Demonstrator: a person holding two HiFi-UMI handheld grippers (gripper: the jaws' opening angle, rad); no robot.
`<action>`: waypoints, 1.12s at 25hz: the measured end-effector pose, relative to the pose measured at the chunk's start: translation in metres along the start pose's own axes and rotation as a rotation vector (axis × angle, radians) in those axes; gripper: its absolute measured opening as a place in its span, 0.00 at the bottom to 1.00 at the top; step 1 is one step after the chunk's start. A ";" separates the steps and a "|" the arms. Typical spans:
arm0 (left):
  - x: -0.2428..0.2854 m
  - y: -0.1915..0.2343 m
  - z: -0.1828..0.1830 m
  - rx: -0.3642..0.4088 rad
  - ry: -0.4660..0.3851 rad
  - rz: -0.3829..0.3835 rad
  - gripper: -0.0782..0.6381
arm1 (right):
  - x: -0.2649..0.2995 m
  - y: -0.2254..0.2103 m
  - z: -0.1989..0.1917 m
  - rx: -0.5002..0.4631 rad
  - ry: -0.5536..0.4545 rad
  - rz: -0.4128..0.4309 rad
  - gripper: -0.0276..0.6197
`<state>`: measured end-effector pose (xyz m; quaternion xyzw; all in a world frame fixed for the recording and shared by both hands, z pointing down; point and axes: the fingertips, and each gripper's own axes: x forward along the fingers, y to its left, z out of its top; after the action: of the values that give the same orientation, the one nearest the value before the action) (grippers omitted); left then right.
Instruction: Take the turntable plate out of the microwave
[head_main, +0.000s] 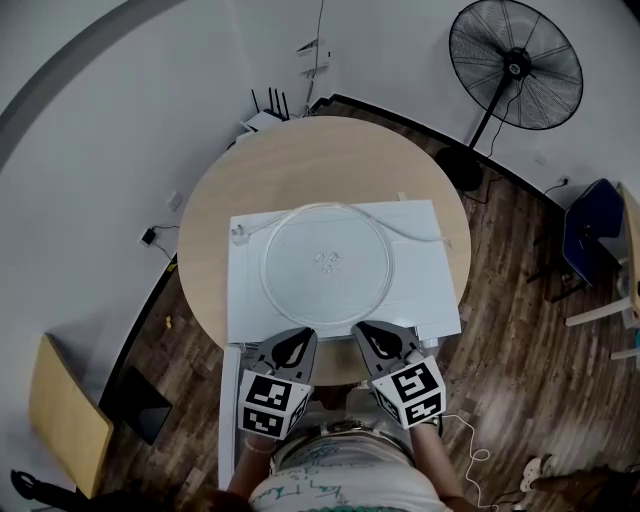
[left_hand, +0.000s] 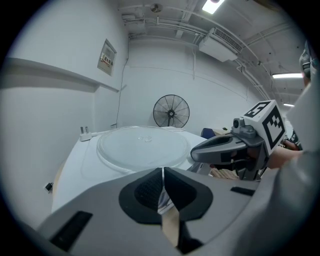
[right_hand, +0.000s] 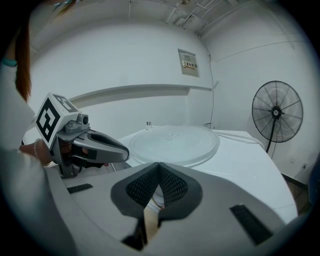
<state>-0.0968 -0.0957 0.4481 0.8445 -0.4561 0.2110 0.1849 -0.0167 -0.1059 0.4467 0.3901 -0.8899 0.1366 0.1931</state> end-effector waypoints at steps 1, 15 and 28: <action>-0.001 0.000 0.000 -0.005 -0.003 0.002 0.14 | -0.001 0.000 0.002 0.000 -0.006 0.004 0.03; -0.016 -0.002 0.026 0.008 -0.174 0.111 0.14 | -0.017 -0.011 0.029 -0.140 -0.142 0.046 0.03; -0.011 -0.034 0.054 0.070 -0.262 0.146 0.14 | -0.030 -0.013 0.059 -0.154 -0.261 0.172 0.03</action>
<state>-0.0633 -0.0984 0.3927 0.8354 -0.5289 0.1273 0.0785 -0.0021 -0.1186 0.3819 0.3111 -0.9453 0.0322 0.0931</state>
